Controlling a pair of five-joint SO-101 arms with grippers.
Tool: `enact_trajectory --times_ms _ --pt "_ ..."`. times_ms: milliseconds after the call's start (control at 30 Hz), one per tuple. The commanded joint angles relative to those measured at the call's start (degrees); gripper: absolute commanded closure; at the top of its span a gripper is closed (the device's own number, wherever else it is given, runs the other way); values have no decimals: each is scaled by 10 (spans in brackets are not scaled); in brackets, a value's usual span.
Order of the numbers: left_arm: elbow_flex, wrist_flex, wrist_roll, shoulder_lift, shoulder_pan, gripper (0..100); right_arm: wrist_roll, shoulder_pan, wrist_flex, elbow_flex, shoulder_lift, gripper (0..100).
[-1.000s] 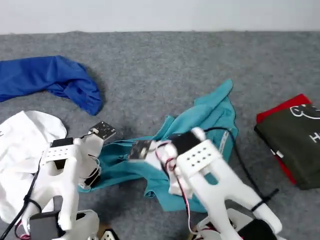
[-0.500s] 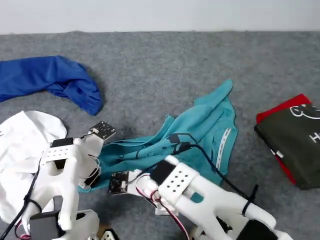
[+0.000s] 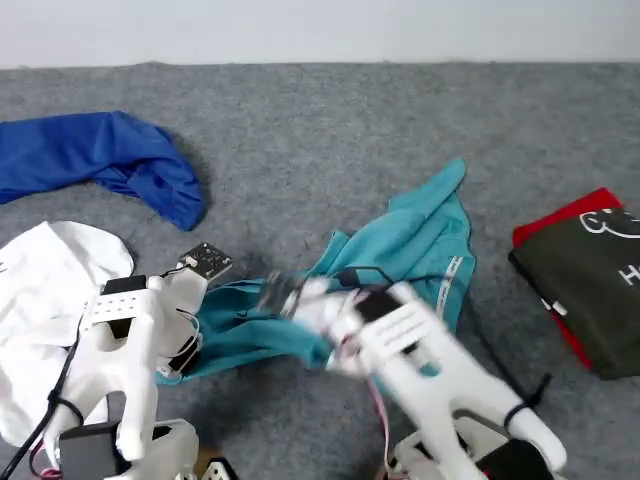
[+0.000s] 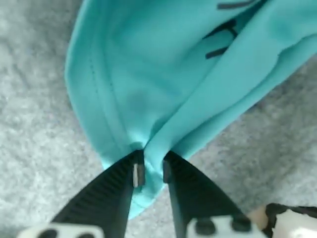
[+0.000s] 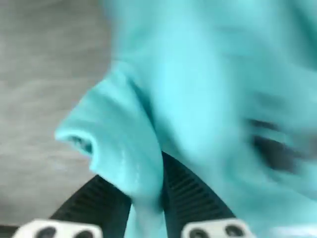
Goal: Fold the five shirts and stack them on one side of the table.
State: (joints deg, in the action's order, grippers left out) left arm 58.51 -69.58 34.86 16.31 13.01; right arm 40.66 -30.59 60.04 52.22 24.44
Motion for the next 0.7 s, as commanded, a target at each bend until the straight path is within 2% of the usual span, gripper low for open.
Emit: enact_trajectory --times_ms 0,233,400,500,667 --pt "0 3 6 1 6 934 55 97 -20 -92 12 957" --pt "0 1 6 1 6 934 69 132 -173 -98 -13 929" --pt "2 1 6 1 6 934 53 147 -219 -108 -78 734" --pt "3 1 6 1 6 934 9 173 -215 -145 -108 672" --pt "3 1 6 1 6 934 -48 222 -129 -266 -144 667"
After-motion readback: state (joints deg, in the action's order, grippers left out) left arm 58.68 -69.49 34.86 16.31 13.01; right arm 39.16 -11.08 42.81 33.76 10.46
